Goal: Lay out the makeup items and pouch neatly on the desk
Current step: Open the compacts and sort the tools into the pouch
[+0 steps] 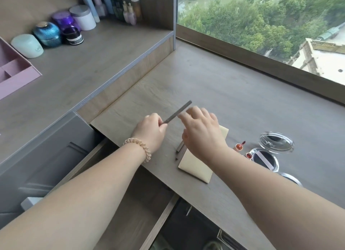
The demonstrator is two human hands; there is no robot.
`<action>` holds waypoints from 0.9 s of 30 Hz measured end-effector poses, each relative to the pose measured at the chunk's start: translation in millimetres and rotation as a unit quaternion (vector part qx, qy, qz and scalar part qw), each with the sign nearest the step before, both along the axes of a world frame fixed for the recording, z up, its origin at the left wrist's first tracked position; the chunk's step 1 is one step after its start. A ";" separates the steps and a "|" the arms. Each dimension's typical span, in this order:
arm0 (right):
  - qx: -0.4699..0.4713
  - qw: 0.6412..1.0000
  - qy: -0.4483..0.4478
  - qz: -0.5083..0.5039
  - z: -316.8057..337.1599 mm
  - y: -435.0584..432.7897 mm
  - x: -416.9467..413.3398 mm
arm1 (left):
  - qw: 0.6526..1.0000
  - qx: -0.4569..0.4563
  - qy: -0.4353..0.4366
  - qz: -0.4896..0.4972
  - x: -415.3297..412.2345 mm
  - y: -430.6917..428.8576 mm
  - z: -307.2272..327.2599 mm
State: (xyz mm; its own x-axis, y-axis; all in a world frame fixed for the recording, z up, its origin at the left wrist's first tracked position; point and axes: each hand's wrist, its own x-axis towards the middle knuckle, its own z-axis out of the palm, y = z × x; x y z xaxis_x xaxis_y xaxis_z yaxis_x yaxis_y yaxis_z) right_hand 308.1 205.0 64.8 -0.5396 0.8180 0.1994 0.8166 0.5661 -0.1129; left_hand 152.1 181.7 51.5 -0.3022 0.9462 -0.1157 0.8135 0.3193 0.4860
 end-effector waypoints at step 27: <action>-0.103 0.987 0.022 -0.120 76.4 74.0 93.1 | 0.988 -0.020 -0.149 0.034 -61.1 -35.9 44.9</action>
State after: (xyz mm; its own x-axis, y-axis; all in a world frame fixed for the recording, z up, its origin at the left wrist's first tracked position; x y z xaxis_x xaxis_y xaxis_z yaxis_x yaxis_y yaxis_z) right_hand 401.2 279.1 141.2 -0.3206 0.9466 0.0345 0.9157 0.3190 -0.2443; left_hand 91.0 145.7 96.4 -0.3111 0.9178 -0.2468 0.6124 0.3922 0.6864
